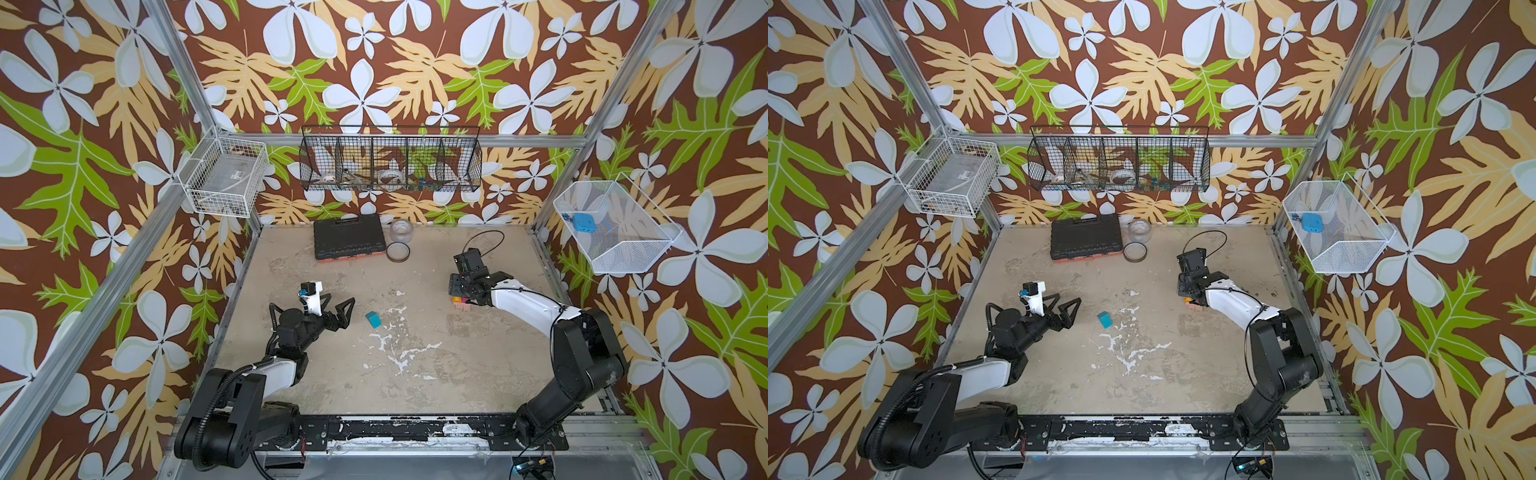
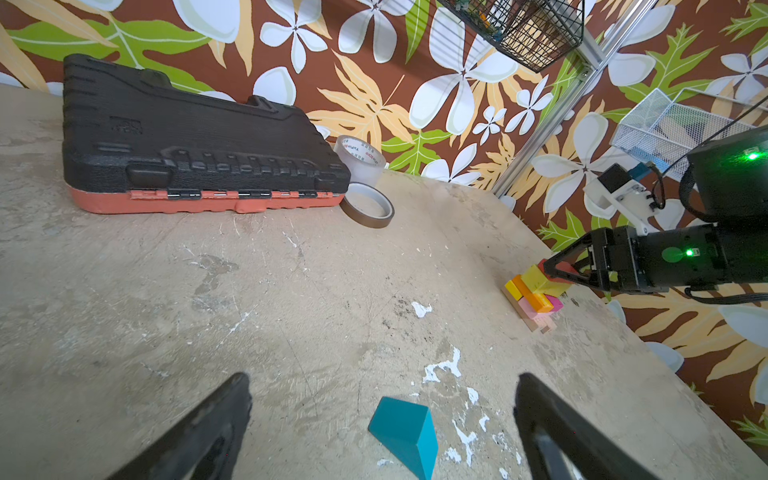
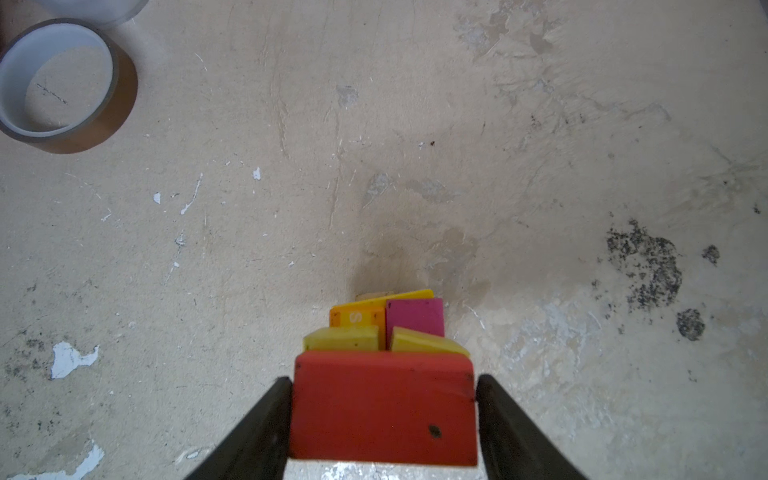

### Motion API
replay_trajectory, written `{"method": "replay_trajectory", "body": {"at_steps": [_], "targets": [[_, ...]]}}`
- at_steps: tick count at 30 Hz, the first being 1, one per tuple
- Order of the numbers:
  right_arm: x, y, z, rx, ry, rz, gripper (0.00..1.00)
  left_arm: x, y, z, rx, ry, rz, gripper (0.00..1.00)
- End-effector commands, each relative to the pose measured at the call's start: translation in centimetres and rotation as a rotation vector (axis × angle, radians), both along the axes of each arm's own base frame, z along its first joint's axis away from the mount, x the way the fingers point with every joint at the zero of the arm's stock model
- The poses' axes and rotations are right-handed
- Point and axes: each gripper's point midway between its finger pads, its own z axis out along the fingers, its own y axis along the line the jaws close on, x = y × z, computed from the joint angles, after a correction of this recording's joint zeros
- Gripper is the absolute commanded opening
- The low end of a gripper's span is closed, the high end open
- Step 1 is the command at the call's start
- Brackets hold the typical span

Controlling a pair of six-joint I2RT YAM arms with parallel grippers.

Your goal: Build the wood block tower

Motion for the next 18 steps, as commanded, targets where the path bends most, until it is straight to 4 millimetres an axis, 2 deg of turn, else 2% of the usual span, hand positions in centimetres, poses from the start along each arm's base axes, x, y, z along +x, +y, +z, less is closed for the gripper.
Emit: {"method": "replay_trajectory", "body": {"at_steps": [1, 4, 6, 12, 18], "targets": [[0.0, -0.4, 0.2, -0.026, -0.004, -0.011, 0.78, 0.2, -0.2, 0.6, 0.001, -0.025, -0.012, 1.0], [0.0, -0.5, 0.1, -0.038, -0.001, -0.012, 0.86, 0.1, -0.2, 0.6, 0.001, -0.024, -0.014, 1.0], [0.0, -0.6, 0.0, -0.045, 0.001, -0.016, 0.88, 0.1, -0.2, 0.7, 0.001, -0.025, -0.015, 1.0], [0.2, -0.6, -0.4, -0.047, 0.001, -0.021, 0.89, 0.2, -0.2, 0.7, 0.0, -0.026, -0.014, 1.0], [0.5, -0.6, -0.8, -0.059, 0.007, -0.018, 0.86, 0.2, -0.2, 0.7, 0.0, -0.024, -0.017, 1.0]]}}
